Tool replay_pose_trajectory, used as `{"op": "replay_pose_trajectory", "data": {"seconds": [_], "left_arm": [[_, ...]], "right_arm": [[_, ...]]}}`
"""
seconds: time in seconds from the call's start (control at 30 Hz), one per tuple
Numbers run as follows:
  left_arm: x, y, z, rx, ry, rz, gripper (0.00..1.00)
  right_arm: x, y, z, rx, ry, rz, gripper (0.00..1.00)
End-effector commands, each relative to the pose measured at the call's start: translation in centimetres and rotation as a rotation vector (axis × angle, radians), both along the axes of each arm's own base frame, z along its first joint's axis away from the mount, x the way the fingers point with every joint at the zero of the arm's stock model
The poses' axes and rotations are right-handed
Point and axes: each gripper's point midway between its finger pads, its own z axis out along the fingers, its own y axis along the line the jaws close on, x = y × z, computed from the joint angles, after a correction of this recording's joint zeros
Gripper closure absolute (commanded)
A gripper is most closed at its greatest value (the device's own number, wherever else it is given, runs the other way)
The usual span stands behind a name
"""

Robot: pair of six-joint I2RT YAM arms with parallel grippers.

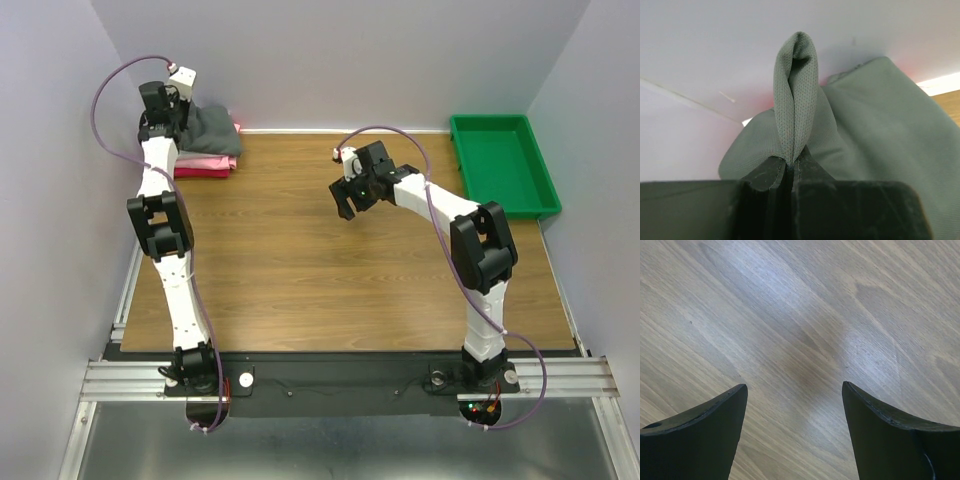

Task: Fold and stack the t-shirts
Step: Neatly place the folded tshirt to the corner

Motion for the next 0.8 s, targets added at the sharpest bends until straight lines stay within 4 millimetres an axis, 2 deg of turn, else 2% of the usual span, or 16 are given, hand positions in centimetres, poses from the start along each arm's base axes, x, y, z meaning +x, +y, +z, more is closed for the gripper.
{"op": "replay_pose_trajectory", "data": {"seconds": [0.0, 0.2, 0.23, 0.3, 0.4, 0.5, 0.57, 0.6, 0.63, 0.77], "left_arm": [[0.4, 2.1, 6.9, 0.125, -0.166, 0.002, 1.00], [0.7, 2.9, 5.1, 0.183, -0.133, 0.013, 1.00], [0.8, 3.4, 5.1, 0.206, -0.146, 0.033, 0.96], [1.0, 4.2, 4.7, 0.232, -0.142, 0.058, 0.94], [0.9, 5.4, 4.0, 0.272, -0.124, 0.082, 0.87], [0.5, 6.4, 4.4, 0.306, -0.123, 0.104, 0.71], [0.1, 7.1, 5.5, 0.332, -0.131, 0.134, 0.29], [-0.1, 7.5, 5.9, 0.344, -0.133, 0.147, 0.12], [-0.5, 7.9, 7.0, 0.348, -0.146, 0.159, 0.01], [-1.5, 8.6, 9.5, 0.357, -0.171, 0.183, 0.01]], "right_arm": [[0.8, 1.1, 1.4, 0.028, -0.029, 0.011, 0.18], [0.8, 1.2, 1.2, 0.031, -0.023, 0.012, 0.19], [0.9, 1.3, 1.1, 0.031, -0.022, 0.012, 0.19], [0.9, 1.3, 1.1, 0.031, -0.022, 0.012, 0.19], [0.8, 1.2, 1.2, 0.029, -0.023, 0.014, 0.19], [0.6, 1.1, 1.5, 0.030, -0.026, 0.013, 0.19], [0.5, 1.0, 2.0, 0.034, -0.035, 0.017, 0.19], [0.4, 1.0, 2.0, 0.033, -0.036, 0.019, 0.19], [0.2, 0.9, 2.5, 0.037, -0.043, 0.020, 0.19], [-0.4, 0.6, 2.6, 0.035, -0.040, 0.026, 0.19]]}}
